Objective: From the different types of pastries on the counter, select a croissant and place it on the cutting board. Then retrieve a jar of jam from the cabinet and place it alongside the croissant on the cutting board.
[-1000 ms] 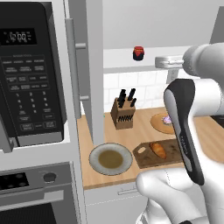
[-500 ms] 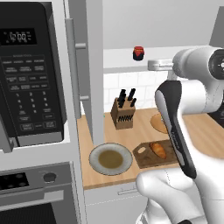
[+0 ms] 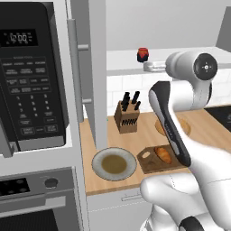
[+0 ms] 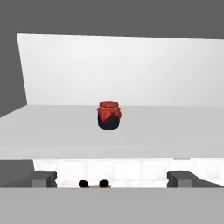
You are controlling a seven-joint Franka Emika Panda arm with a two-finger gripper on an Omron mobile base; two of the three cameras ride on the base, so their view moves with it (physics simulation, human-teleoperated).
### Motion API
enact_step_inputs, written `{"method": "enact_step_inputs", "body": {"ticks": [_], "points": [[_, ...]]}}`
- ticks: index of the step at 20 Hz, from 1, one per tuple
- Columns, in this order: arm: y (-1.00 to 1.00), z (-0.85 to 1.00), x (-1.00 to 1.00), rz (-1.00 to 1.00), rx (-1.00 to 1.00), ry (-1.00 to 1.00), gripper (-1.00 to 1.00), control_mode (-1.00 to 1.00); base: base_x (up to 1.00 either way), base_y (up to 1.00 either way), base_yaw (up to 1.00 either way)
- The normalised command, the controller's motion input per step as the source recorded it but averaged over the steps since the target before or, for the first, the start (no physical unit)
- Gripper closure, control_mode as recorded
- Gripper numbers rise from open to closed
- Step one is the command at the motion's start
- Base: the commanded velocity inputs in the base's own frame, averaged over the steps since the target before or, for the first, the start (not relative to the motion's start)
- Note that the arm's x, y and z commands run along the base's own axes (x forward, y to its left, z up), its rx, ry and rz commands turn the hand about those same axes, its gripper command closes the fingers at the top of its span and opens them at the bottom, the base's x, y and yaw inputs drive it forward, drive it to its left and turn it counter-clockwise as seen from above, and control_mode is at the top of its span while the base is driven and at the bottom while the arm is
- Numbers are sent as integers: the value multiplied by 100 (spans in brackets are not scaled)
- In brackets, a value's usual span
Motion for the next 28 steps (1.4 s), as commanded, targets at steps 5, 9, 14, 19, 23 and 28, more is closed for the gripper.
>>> {"method": "enact_step_inputs", "body": {"ticks": [5,9,14,19,23,28], "points": [[0,0,36,1,1,1,-100,-100,0,0,0],[1,13,28,0,1,13,-100,-100,0,0,0],[0,24,7,0,0,30,-100,-100,0,0,0],[3,34,0,0,0,9,-100,-100,0,0,0],[0,32,0,-1,0,0,-100,-100,0,0,0],[0,1,10,0,0,-2,-100,-100,0,0,0]]}}
